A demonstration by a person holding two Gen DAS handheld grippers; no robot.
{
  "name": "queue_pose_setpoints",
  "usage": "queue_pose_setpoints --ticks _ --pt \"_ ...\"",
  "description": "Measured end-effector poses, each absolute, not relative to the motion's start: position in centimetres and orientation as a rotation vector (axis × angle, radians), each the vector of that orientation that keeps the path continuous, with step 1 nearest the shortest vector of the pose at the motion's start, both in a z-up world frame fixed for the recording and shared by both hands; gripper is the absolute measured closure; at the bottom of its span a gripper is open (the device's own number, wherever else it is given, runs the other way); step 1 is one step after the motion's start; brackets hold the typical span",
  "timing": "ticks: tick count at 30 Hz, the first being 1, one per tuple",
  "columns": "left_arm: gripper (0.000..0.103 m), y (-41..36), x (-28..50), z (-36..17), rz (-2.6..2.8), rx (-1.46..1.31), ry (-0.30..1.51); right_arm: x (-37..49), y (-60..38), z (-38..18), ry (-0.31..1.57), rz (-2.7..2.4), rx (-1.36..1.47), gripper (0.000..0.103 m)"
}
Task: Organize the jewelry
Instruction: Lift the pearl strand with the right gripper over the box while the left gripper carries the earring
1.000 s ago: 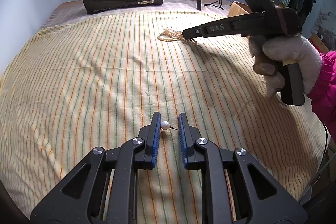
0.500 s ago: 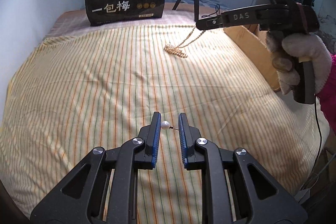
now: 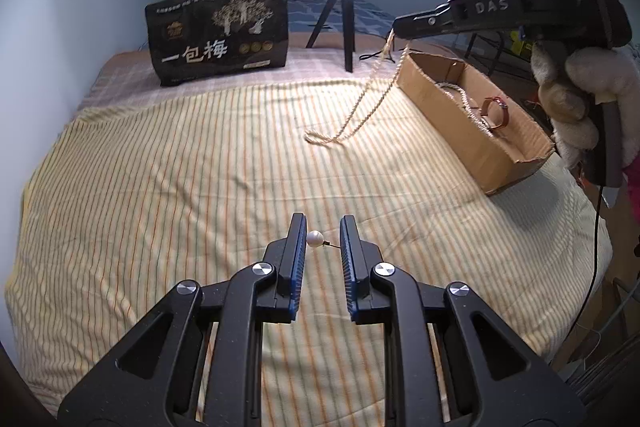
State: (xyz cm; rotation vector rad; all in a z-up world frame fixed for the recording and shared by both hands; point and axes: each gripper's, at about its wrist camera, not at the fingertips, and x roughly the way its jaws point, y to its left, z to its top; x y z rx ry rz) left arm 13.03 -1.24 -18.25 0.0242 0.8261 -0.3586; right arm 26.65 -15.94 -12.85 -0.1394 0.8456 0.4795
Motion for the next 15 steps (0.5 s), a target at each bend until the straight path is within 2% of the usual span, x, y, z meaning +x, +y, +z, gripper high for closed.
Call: queue_pose_setpoints --ticks 15 --pt "0.087 -6.8 13.1 -14.5 -0.457 0.071 0.753 22.9 -22.4 -4.1 0.700 0.433 -0.095 0.103"
